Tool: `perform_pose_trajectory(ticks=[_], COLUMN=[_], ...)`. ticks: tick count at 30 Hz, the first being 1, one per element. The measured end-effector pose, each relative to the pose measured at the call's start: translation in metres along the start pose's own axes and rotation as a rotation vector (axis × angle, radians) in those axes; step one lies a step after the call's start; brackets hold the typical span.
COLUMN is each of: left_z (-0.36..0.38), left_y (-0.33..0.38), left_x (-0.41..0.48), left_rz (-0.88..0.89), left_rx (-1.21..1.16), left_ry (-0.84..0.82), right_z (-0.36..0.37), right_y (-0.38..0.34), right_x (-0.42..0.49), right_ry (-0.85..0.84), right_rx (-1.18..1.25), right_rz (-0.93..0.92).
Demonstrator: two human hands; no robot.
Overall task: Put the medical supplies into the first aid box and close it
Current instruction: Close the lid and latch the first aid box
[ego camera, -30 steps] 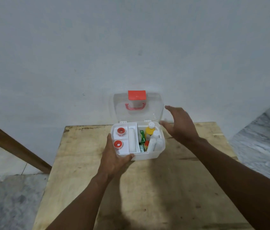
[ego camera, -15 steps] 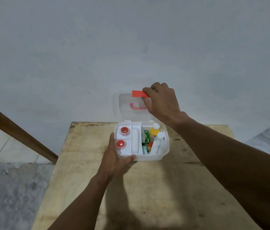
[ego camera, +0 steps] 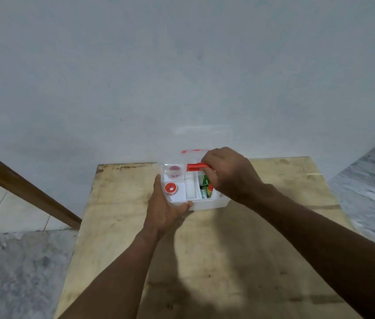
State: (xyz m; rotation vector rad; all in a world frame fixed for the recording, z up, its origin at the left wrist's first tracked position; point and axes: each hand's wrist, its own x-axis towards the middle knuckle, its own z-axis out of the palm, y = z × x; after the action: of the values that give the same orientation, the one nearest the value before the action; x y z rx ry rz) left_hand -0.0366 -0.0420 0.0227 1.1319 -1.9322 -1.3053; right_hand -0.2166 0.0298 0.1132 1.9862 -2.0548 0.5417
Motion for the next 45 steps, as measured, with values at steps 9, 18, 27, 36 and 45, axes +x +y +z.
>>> perform_pose_trajectory(ticks=[9, 18, 27, 36, 45], left_z=[0.001, -0.007, -0.009, -0.010, -0.008], left_y=[-0.019, -0.032, -0.037, -0.031, -0.011], left_x=[0.007, 0.012, 0.012, 0.012, 0.001], left_rz=[-0.034, -0.001, 0.096, 0.204, 0.252], left_rx=[-0.018, -0.051, -0.053, -0.071, -0.122], left_ry=[0.001, -0.034, -0.066, -0.080, -0.089], right_z=[0.011, 0.032, 0.035, 0.025, 0.054], right_y=[-0.032, -0.037, -0.042, -0.029, -0.008], right_x=[-0.034, -0.045, -0.052, -0.063, -0.072], right_ry=[-0.245, -0.259, -0.217, -0.294, -0.086], right_rx=[-0.072, -0.103, -0.127, -0.046, -0.023], right_rz=[0.111, 0.155, 0.182, 0.147, 0.326])
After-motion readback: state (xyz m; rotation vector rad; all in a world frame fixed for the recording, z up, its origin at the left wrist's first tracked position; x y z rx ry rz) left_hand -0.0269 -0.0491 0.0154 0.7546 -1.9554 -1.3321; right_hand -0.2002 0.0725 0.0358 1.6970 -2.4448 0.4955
